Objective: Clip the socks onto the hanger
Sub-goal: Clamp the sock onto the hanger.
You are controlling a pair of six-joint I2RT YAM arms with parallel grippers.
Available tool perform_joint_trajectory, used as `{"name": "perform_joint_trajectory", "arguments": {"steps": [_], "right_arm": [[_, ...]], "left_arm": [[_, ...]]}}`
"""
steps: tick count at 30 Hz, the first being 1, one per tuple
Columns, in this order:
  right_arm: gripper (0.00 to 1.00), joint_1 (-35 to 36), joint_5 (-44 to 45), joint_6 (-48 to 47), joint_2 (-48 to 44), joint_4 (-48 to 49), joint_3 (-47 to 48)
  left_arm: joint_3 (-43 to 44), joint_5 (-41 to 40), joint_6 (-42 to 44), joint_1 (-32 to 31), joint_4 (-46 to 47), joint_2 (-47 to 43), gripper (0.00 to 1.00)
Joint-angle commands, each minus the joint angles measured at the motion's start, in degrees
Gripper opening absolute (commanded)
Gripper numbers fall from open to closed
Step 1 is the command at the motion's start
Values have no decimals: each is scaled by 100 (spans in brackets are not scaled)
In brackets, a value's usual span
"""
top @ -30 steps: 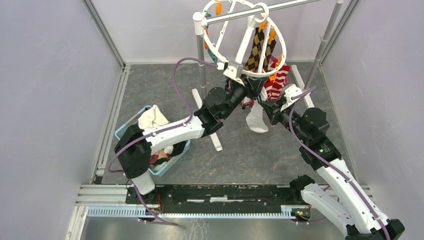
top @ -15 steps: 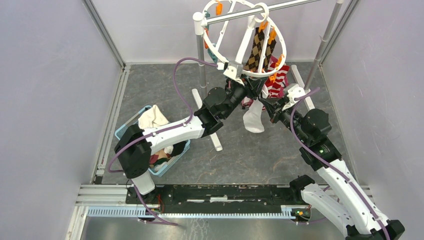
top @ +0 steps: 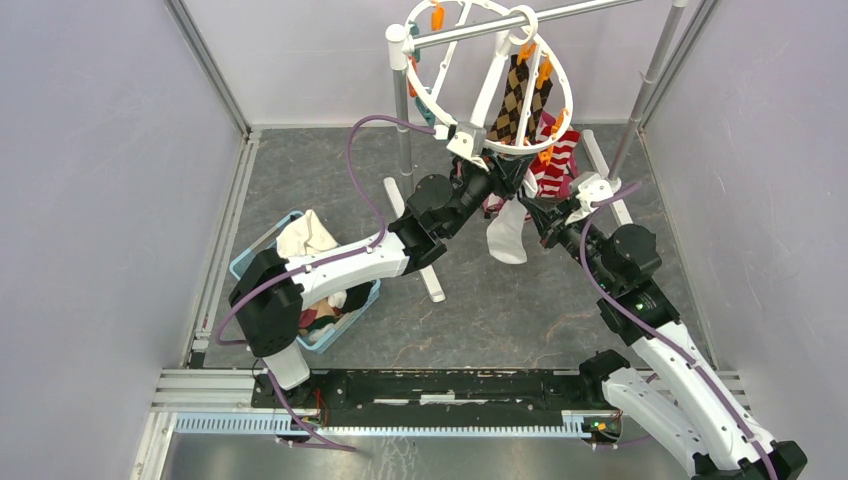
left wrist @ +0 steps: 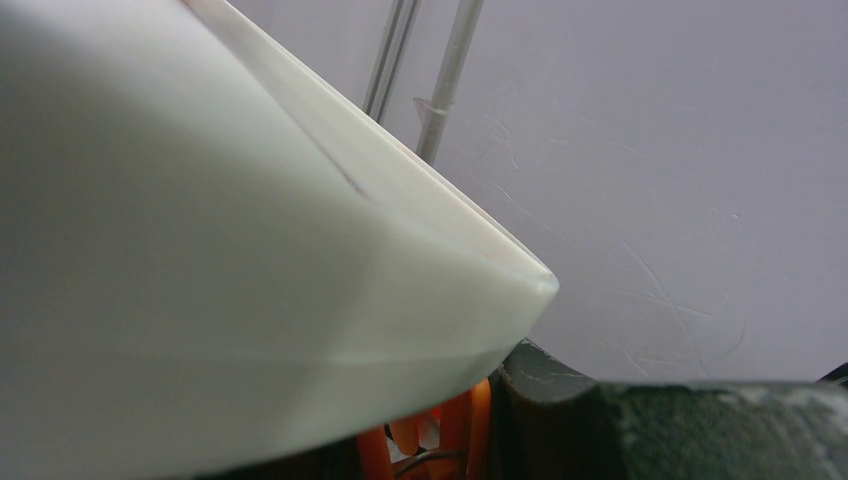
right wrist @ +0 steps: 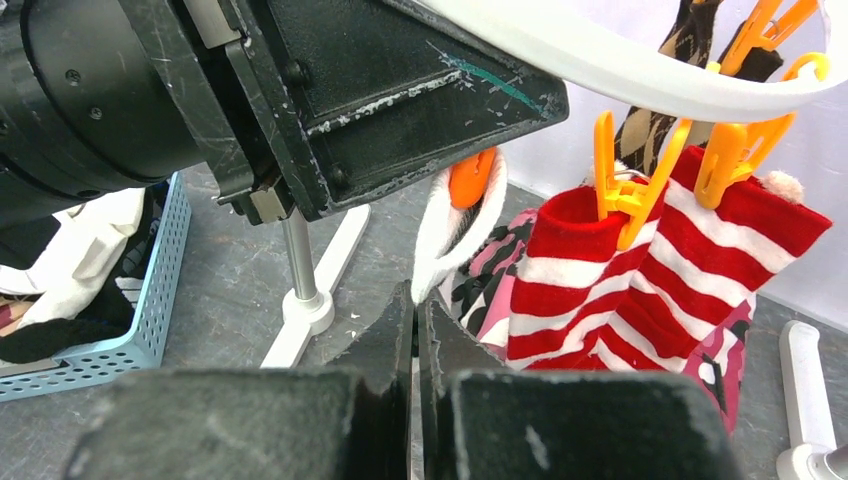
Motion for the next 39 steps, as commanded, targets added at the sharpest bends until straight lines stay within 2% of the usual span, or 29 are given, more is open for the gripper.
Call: {"name": "perform_joint_trajectory", "arguments": {"steps": [1, 3, 7, 19, 27, 39], "right_arm": [[0, 21, 178, 58, -109, 345, -6], [0, 23, 167, 57, -77, 335, 7], [0, 25, 161, 63, -37, 337, -18], [0, 24, 104, 55, 30, 313, -11], [1, 20, 359, -66, -12, 168, -11], [15, 24, 749, -280, -145, -85, -29]], "left_arm": [[-32, -344, -276, 40, 298, -310, 7], [-42, -339, -280, 44, 298, -317, 11], [-86, -361, -289, 41, 304, -378, 26], [-154, -328, -352, 40, 307, -475, 62], [-454, -220, -489, 44, 284, -751, 82], [-1147, 758, -734, 42, -333, -1657, 91]]}}
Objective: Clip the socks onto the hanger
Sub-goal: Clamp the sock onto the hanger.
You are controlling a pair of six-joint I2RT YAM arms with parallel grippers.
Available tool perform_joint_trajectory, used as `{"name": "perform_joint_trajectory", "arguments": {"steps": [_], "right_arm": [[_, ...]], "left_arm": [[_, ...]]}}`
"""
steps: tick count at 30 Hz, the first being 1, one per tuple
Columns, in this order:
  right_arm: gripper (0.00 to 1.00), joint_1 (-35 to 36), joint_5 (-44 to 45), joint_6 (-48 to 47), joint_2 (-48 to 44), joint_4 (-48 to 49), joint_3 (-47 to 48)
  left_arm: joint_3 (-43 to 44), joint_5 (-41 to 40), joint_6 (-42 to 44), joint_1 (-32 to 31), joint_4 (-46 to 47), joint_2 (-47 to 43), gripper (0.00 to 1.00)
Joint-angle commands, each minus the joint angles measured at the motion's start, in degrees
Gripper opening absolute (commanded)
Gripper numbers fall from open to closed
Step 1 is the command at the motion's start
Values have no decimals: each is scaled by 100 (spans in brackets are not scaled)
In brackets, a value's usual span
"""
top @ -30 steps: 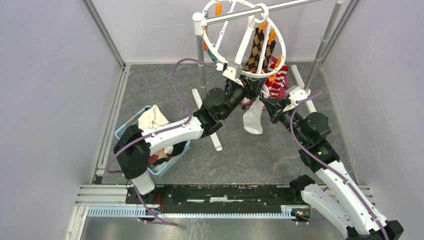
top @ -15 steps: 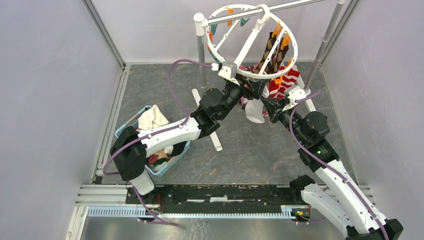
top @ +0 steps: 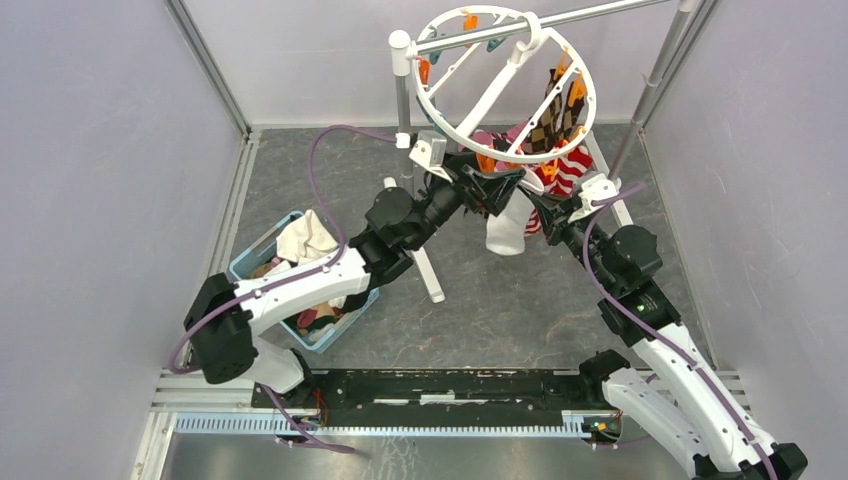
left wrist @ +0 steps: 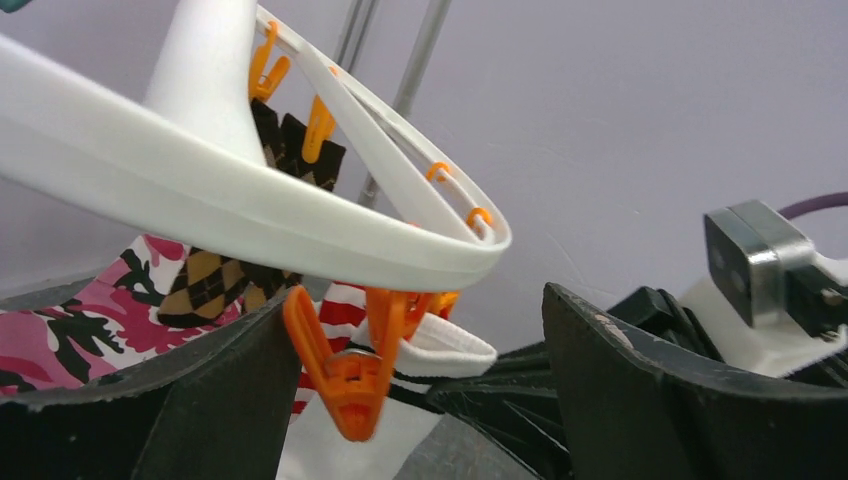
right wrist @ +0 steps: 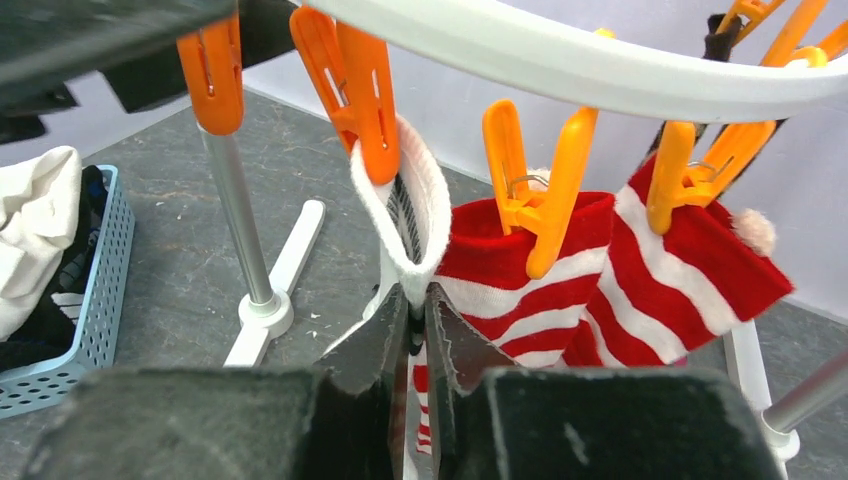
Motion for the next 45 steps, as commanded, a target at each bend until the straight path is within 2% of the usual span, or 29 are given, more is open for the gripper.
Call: {"name": "perform_joint_trajectory", "arguments": {"steps": [1, 4, 9, 18, 22, 26, 32, 36, 40, 42, 45], "right_arm": [[16, 29, 220, -115, -84, -27, -17], [21, 20, 251, -146, -110, -58, -17], [36, 18, 243, -244, -244, -203, -15], [75, 19, 129, -457, -1114, -915, -339], [81, 19, -69, -483, -1569, -1273, -590], [82, 16, -478, -508, -1960, -1413, -985], [83, 19, -1439, -364, -2113, -994, -1624], [84, 18, -1714, -234, -1900, -686, -1794], [84, 25, -1950, 31, -1690, -101, -2083], [84, 24, -2055, 298, -1580, 255, -2265], [84, 25, -2026, 394, -1437, 486, -2453]], "left_arm": [[-271, 522, -209, 16, -207, -462, 91], [-453, 823, -136, 16, -350, -648, 92], [-886, 1592, 151, 17, -432, -1004, 92], [-2486, 2519, 898, 16, -369, -2137, 93], [-3227, 2590, 1060, 16, -499, -2679, 94], [-3808, 1935, 1096, 23, -1018, -3270, 97], [-3996, 680, 968, 24, -2300, -3941, 100], [-3950, -357, 743, 83, -3170, -4313, 100], [-3444, -1083, 615, 490, -4623, -4353, 100], [-3159, -1312, 485, 721, -5154, -4297, 96], [-2679, -1457, 435, 1118, -5807, -4099, 81]]}}
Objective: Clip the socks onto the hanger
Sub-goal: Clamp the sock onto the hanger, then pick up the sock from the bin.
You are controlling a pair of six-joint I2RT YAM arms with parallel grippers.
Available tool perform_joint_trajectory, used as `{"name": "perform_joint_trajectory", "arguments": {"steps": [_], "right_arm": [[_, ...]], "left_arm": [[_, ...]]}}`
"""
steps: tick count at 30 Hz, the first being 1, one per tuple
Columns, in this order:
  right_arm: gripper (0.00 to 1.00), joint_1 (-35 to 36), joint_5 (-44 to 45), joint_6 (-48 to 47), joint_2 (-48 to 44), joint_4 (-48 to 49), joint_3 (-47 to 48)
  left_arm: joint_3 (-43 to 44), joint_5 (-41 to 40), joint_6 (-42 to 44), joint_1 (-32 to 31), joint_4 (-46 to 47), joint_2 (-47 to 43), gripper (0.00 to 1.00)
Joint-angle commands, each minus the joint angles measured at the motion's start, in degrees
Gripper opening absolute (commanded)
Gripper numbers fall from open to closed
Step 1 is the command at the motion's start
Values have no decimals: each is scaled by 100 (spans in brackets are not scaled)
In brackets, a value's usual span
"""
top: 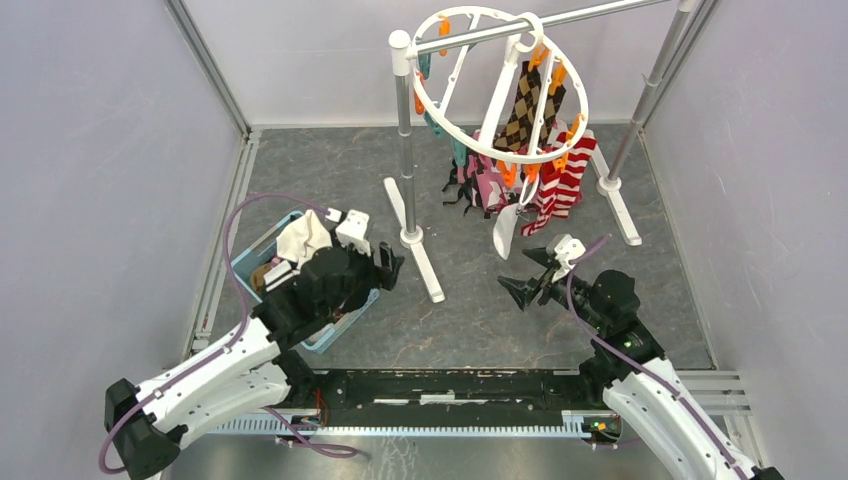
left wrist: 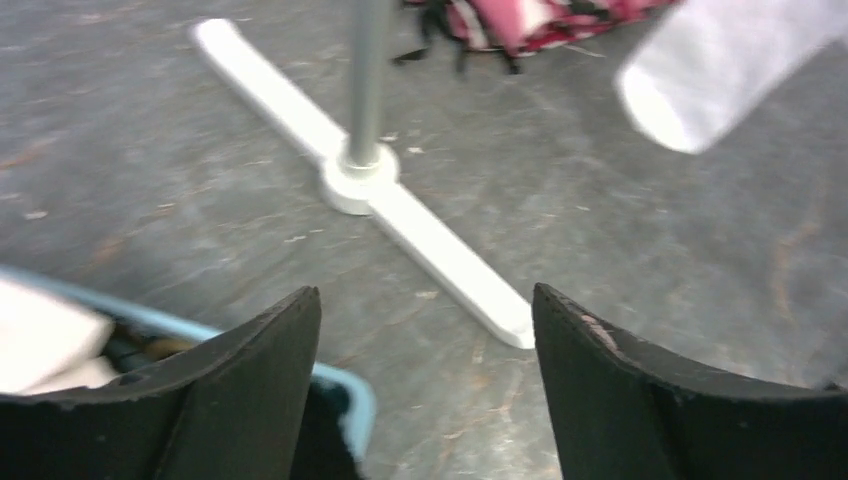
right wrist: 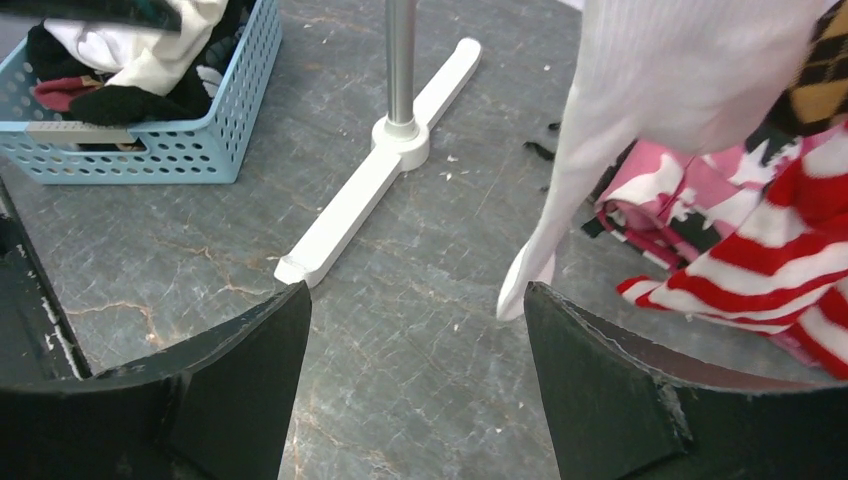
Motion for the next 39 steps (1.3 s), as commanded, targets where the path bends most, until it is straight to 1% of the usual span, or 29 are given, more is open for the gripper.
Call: {"name": "perform_joint_trajectory", "arguments": {"steps": [1, 3, 4, 5, 6, 7, 8, 9, 11, 13, 15, 16, 18, 19, 20, 21, 23, 24, 26, 29, 31, 32, 37, 39], "right_arm": [[84, 25, -173, 345, 171, 815, -238], [84, 25, -153, 333, 217, 846, -286], [84, 26, -154, 324, 233, 868, -309], [84, 24, -154, 311, 241, 899, -352], [84, 24, -145, 305, 240, 945, -399], [84, 18, -138, 303, 240, 995, -441], [84, 26, -136, 300, 254, 1051, -477], [84, 25, -144, 298, 274, 1095, -500], [84, 23, -193, 295, 310, 1137, -528], [84, 24, -228, 266, 312, 1125, -535], [84, 23, -224, 211, 289, 1082, -543], [85, 23, -215, 185, 274, 1077, -552], [85, 21, -236, 188, 307, 1123, -570], [85, 18, -248, 185, 341, 1149, -571], [85, 13, -259, 184, 368, 1163, -570], [85, 20, -252, 165, 401, 1173, -564], [85, 24, -227, 156, 439, 1188, -571], [85, 26, -231, 163, 466, 1191, -565], [85, 24, -240, 146, 496, 1209, -560], [85, 20, -258, 145, 564, 1261, -552], [85, 24, -283, 155, 604, 1263, -543], [85, 24, -291, 158, 621, 1254, -527], [85, 21, -303, 159, 614, 1239, -543], [85, 24, -303, 170, 617, 1235, -544]], "left_arm": [[934, -668, -205, 587, -1487, 253, 76], [1475, -626, -166, 902, -2285, 564, 62], [1740, -685, -139, 965, -2675, 729, 53], [1974, -746, -46, 985, -3046, 870, 47], [2170, -755, 112, 988, -3477, 1016, 45], [2351, -772, 327, 988, -3653, 1122, 45], [2473, -831, 542, 988, -3958, 1202, 45], [2569, -961, 641, 993, -4087, 1268, 49], [2771, -722, 1043, 1009, -4234, 1323, 54], [3038, -481, 1499, 1015, -4393, 1405, 55], [3121, -582, 2064, 1015, -4673, 1480, 57], [3039, -743, 2384, 1010, -4822, 1508, 58], [2551, -971, 3270, 1015, -5067, 1518, 64], [2290, -1177, 3449, 1017, -5168, 1554, 67], [2044, -1373, 3514, 1011, -5250, 1579, 70], [1915, -1359, 3536, 999, -5374, 1568, 70], [1853, -1092, 3506, 1009, -5564, 1463, 68], [1801, -1045, 3530, 1014, -5762, 1426, 65], [1493, -1162, 3568, 1019, -5928, 1409, 66], [1104, -1233, 3604, 1012, -5663, 1190, 65], [968, -1406, 3557, 1015, -5404, 1140, 61], [914, -1470, 3541, 1008, -5318, 1182, 60], [804, -2110, 3513, 967, -4915, 1230, 65], [813, -2210, 3473, 962, -4748, 1237, 63]]}}
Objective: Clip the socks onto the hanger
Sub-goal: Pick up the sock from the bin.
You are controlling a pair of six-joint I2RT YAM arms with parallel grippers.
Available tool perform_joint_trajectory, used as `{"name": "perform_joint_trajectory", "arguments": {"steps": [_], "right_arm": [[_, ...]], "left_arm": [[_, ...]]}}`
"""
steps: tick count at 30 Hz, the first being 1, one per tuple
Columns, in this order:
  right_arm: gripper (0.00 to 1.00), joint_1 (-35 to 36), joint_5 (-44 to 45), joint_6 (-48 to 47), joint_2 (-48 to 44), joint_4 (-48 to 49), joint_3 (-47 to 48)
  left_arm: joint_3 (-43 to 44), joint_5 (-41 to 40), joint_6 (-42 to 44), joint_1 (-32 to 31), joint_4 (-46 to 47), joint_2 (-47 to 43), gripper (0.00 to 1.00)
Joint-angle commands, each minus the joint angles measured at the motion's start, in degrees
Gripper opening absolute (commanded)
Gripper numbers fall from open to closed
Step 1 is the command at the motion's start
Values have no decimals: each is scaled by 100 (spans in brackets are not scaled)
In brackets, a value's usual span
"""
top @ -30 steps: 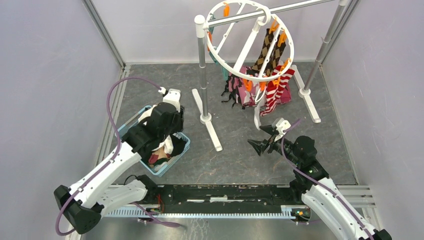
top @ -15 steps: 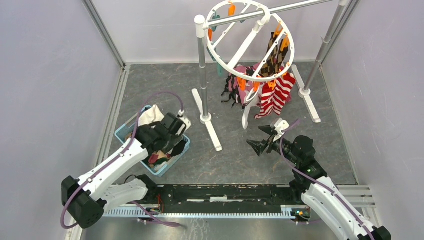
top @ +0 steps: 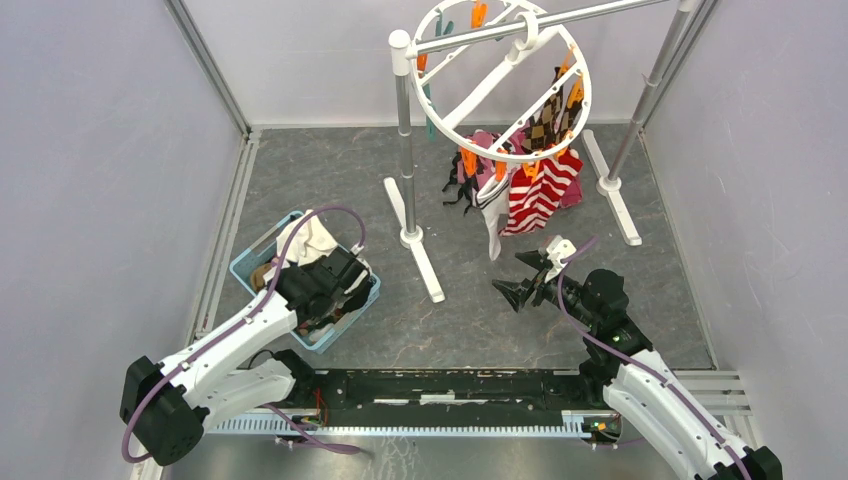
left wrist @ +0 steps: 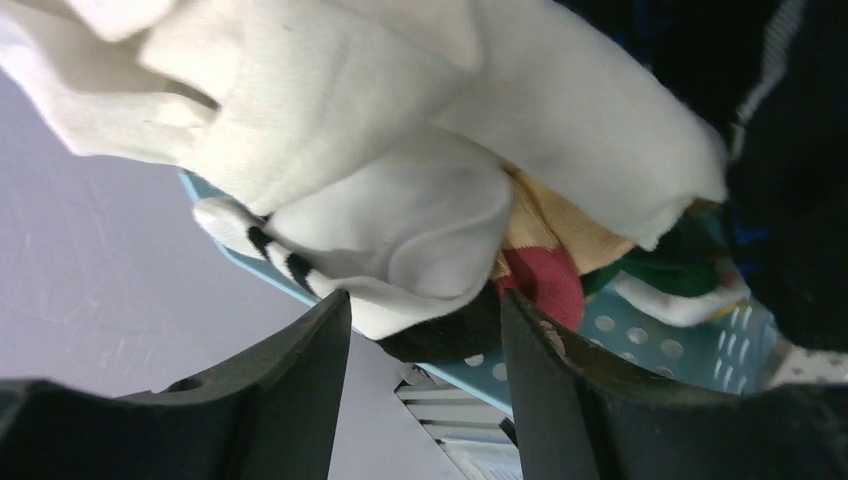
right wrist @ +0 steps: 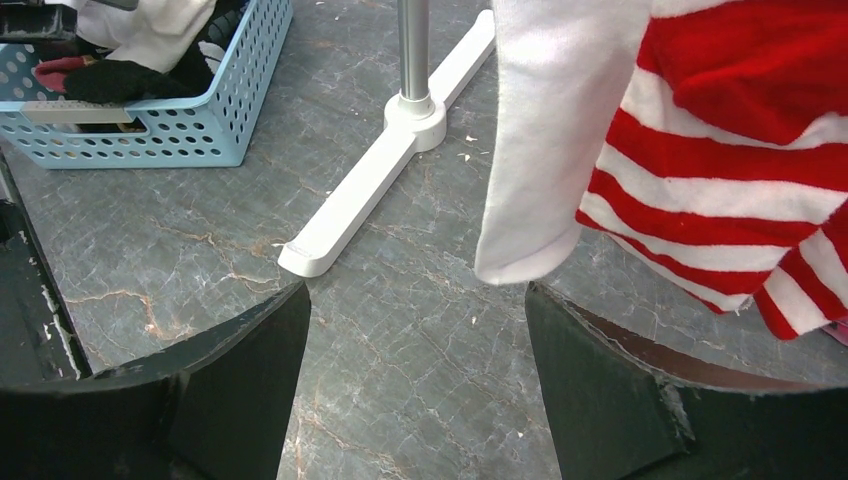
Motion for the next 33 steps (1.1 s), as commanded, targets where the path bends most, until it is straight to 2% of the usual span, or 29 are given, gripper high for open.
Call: {"name": "perform_joint_trajectory", "arguments": {"steps": [1, 7, 11, 15, 23, 30, 32, 33], "right_arm": [[85, 24, -90, -28, -23, 238, 6], [85, 21, -91, -39, -85, 178, 25], [85, 24, -98, -40, -78, 173, 23], [85, 22, -102, -39, -78, 177, 33], [85, 30, -117, -39, -50, 195, 51], [85, 27, -176, -43, -73, 205, 51], [85, 25, -189, -34, -104, 205, 51], [85, 23, -204, -32, -118, 206, 51]], "left_arm": [[1, -535, 220, -29, 578, -18, 59], [4, -428, 178, -57, 571, -65, 28], [261, -318, -16, -57, 113, -20, 3], [729, -395, -259, -61, -541, 51, 2], [1884, -1056, -425, -59, -1459, -176, 2], [2822, -1540, -688, -57, -1627, -212, 2], [3197, -1480, -779, -63, -1620, -202, 2], [3401, -1159, -802, -57, -1567, -214, 2]]}}
